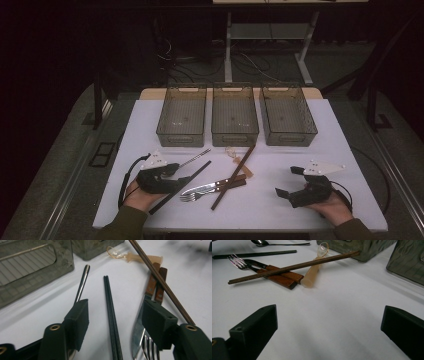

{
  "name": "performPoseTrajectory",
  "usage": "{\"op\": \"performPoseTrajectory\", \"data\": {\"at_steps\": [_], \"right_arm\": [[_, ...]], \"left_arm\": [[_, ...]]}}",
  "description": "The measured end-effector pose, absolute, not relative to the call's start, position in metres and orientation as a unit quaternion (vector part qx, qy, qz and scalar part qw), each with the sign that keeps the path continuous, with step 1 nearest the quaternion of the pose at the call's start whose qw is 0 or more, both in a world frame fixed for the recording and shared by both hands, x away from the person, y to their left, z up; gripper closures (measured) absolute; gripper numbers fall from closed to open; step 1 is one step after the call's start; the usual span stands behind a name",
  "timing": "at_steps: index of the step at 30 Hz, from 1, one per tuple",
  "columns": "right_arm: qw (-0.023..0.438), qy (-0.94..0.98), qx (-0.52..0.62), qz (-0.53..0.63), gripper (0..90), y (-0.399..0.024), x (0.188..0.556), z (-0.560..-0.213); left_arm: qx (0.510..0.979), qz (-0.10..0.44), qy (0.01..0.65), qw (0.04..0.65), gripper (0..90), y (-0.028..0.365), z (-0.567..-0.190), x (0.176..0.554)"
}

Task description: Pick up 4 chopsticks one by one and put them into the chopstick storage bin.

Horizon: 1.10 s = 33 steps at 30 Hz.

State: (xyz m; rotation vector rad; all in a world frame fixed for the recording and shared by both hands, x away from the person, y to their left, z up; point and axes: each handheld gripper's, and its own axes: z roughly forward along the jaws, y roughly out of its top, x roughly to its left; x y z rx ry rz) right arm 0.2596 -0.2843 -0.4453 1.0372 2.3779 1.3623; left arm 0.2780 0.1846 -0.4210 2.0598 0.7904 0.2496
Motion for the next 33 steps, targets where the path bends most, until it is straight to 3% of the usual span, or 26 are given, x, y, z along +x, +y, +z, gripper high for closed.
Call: {"op": "performPoseTrajectory", "data": {"at_steps": [19, 25, 33], "right_arm": [[0.106, 0.808, 0.353, 0.459, 0.7, -0.284, 0.259, -0.446], [0.107, 0.809, 0.352, 0.458, 0.7, -0.284, 0.259, -0.446], [0.107, 0.809, 0.353, 0.458, 0.7, -0.284, 0.259, -0.446]], "left_arm": [[0.845, 0.071, 0.349, 0.398, 74.0, 0.200, -0.435, 0.266], [0.850, 0.064, 0.353, 0.385, 79.5, 0.199, -0.438, 0.266], [0.856, 0.060, 0.351, 0.376, 79.7, 0.198, -0.440, 0.267]]}}
